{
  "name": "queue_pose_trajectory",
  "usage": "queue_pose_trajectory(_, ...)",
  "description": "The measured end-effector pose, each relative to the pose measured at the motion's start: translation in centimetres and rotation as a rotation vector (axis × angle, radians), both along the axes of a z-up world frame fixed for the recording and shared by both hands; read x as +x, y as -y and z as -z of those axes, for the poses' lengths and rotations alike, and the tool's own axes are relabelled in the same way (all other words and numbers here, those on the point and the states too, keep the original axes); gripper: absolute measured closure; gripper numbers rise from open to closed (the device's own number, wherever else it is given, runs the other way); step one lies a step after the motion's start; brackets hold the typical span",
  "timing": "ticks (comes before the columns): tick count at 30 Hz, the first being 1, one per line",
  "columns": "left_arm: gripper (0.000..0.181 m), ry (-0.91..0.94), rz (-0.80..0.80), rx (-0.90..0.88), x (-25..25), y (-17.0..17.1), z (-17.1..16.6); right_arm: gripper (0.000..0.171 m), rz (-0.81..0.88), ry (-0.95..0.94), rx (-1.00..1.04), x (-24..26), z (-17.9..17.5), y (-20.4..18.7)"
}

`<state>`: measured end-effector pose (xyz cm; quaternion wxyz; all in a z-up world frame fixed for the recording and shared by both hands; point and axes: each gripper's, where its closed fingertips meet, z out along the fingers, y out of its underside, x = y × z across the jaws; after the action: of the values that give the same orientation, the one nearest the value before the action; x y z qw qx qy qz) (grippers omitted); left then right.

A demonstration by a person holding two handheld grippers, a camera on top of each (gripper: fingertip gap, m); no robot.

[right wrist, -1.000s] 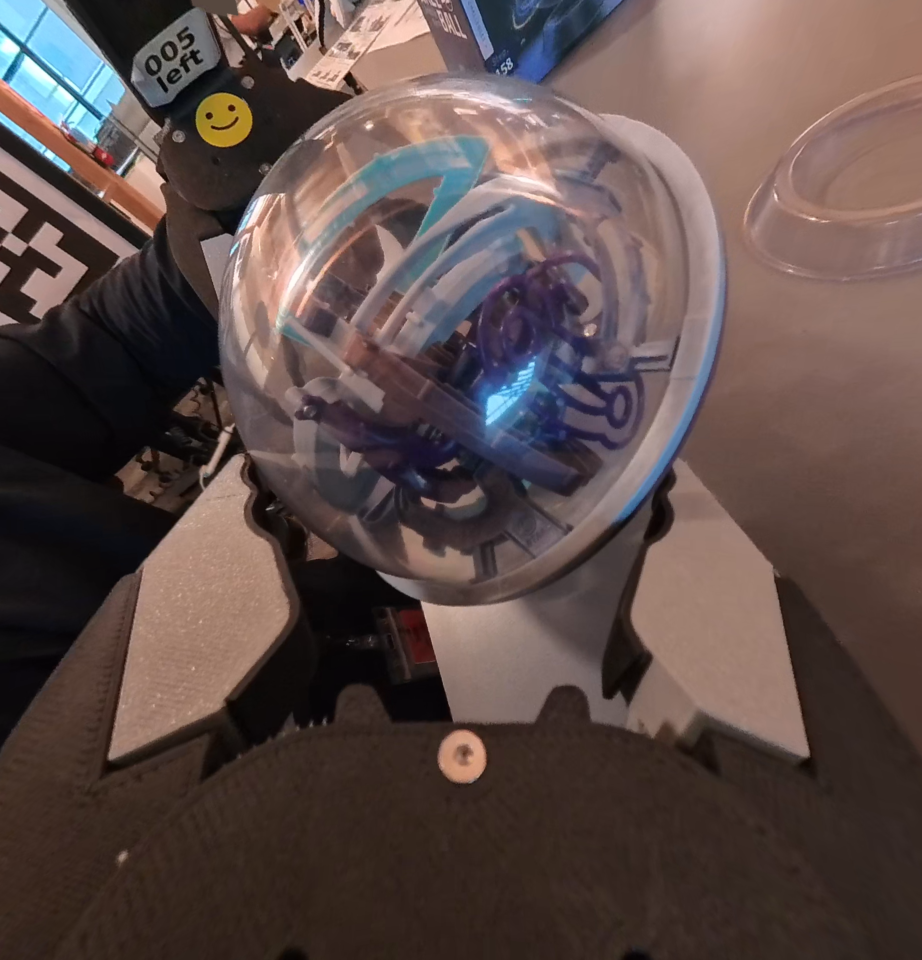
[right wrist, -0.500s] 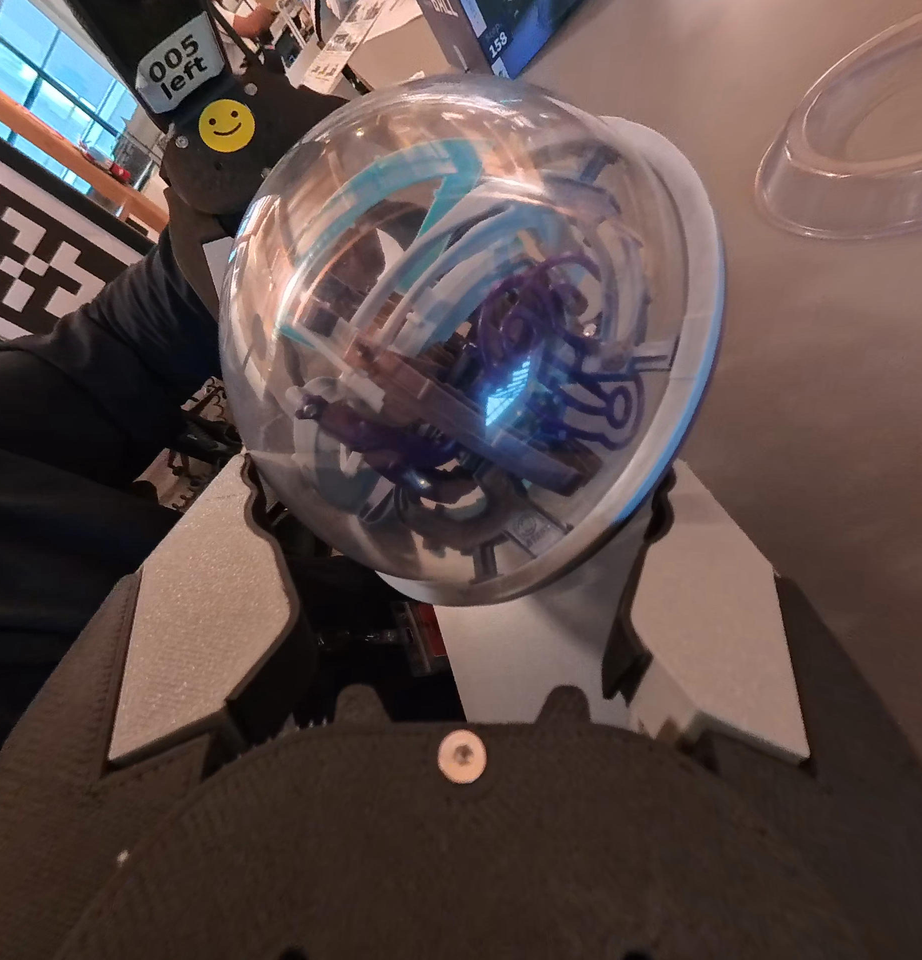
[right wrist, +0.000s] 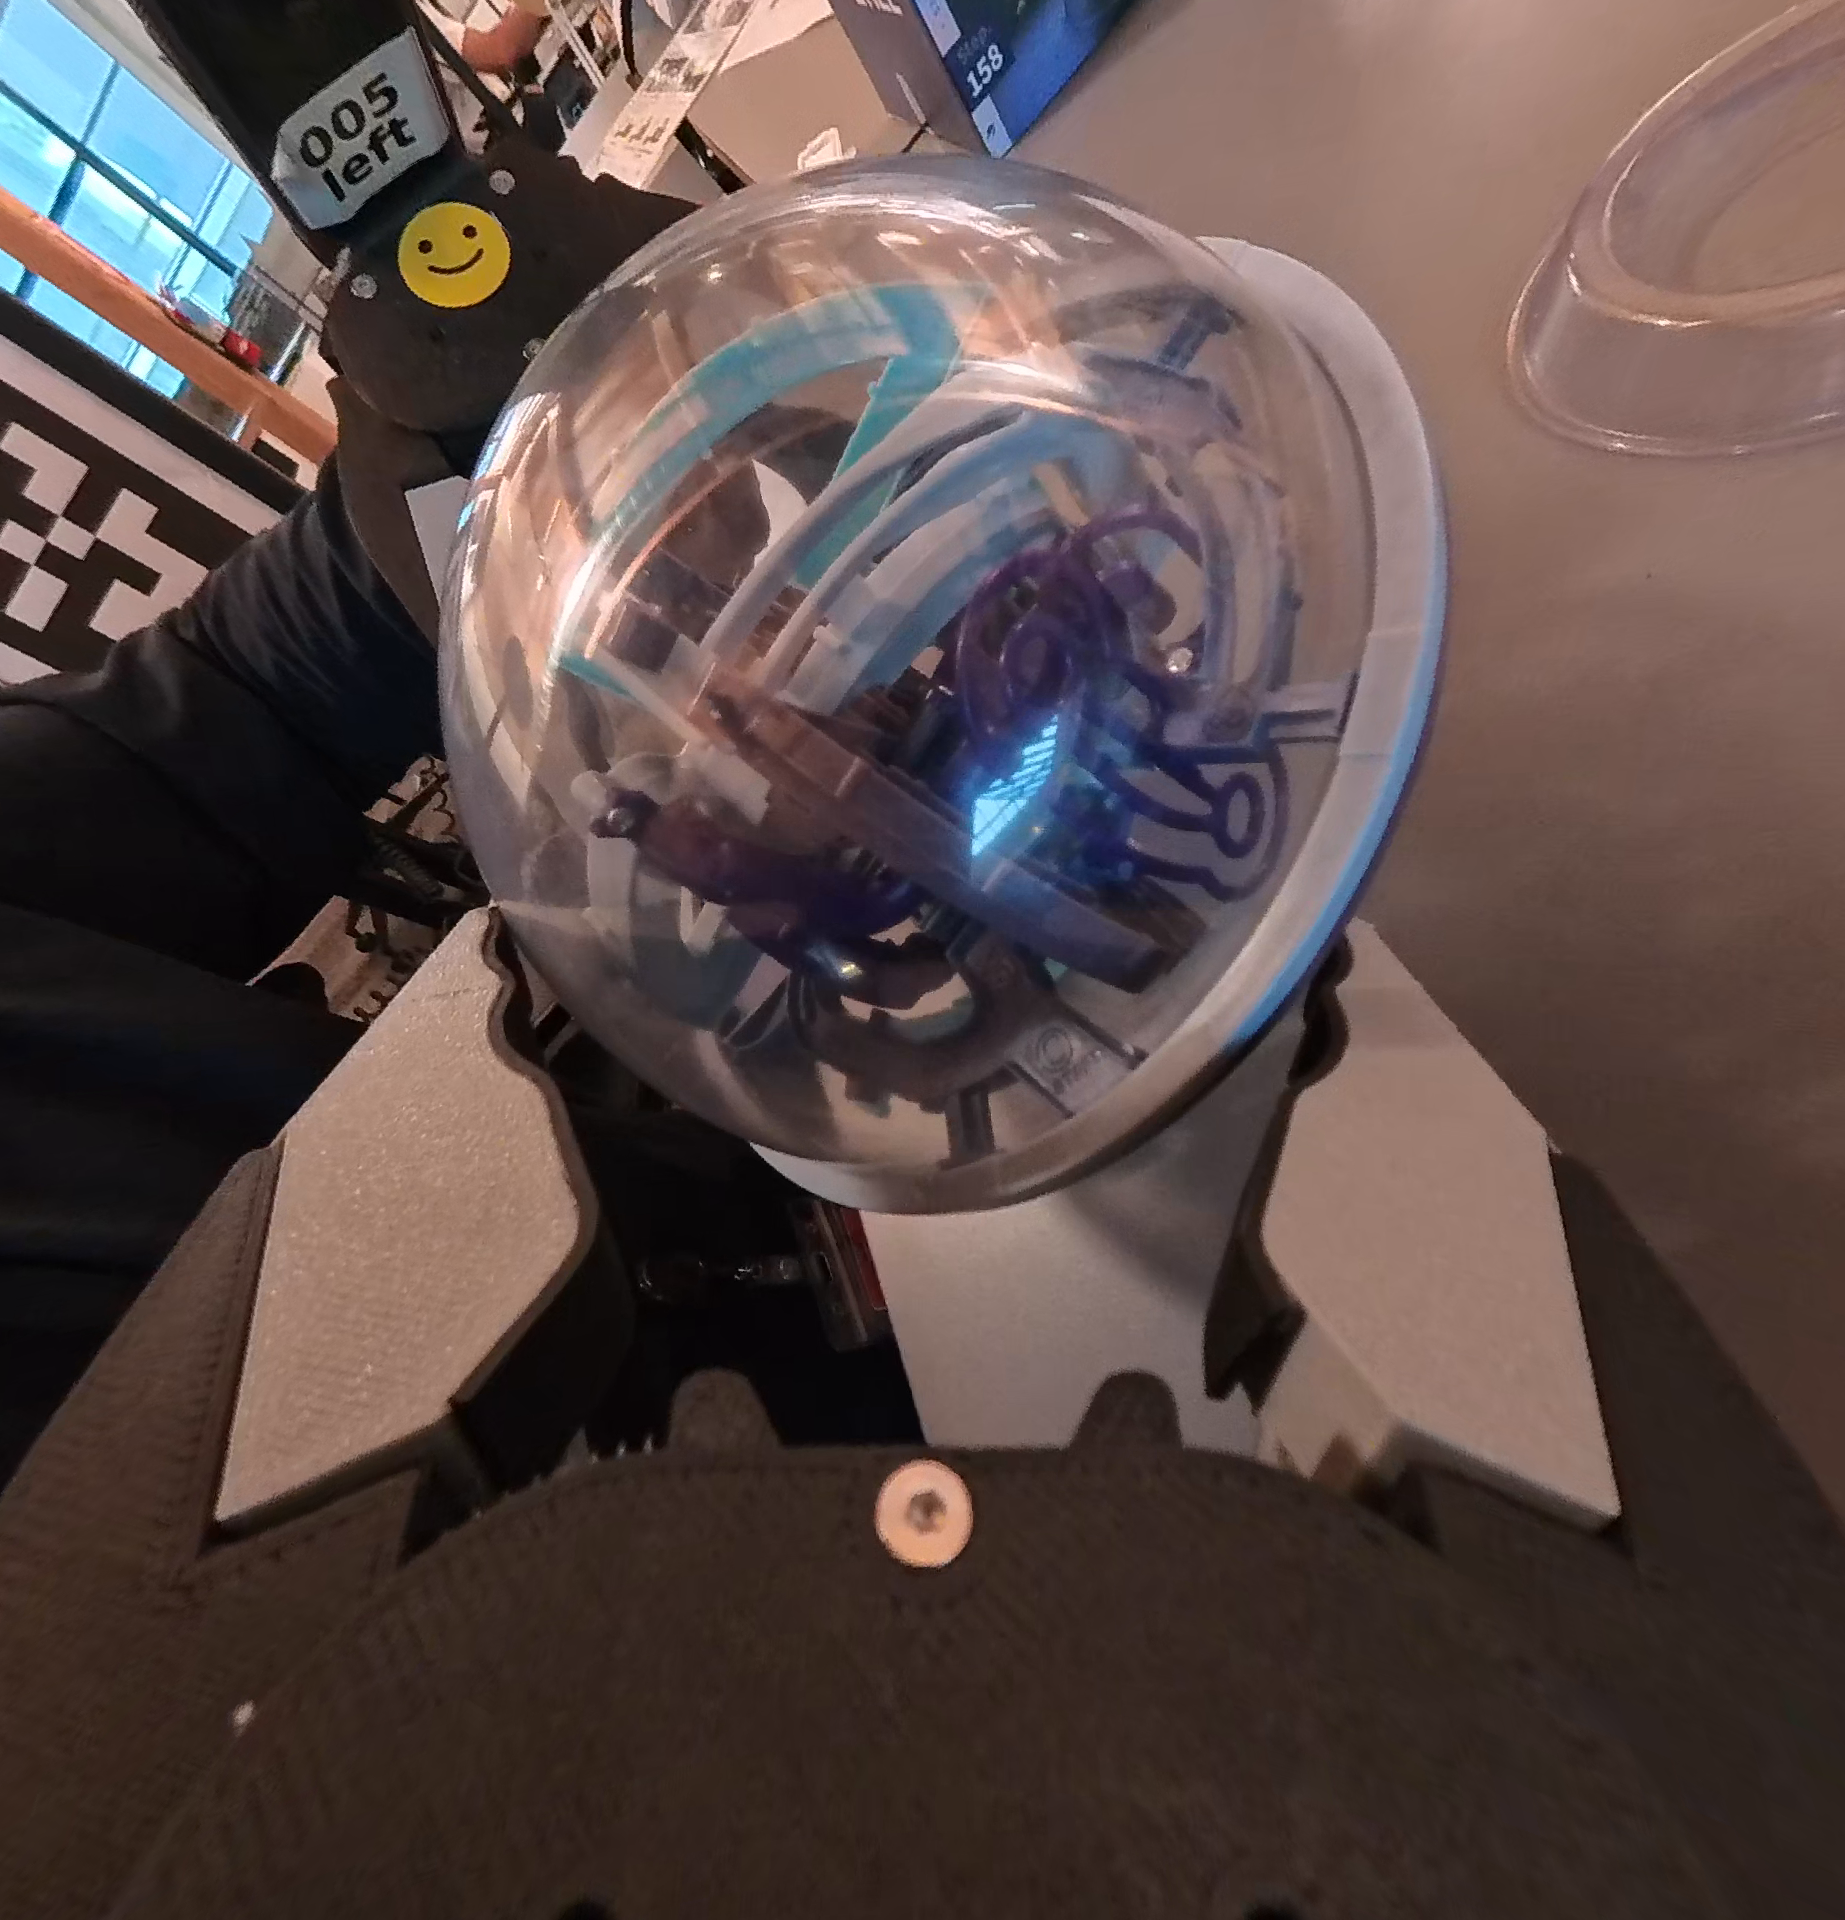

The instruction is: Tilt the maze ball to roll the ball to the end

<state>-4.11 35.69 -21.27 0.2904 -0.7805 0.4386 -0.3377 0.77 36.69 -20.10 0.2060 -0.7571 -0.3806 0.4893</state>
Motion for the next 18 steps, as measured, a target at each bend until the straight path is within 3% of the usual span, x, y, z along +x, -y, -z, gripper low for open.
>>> queue_pose_trajectory(18,0.056,0.010,-0.011,0.112,0.0,-0.7,1.1,0.027,0.016,-0.037,0.132,-0.2,0.9,-0.7)
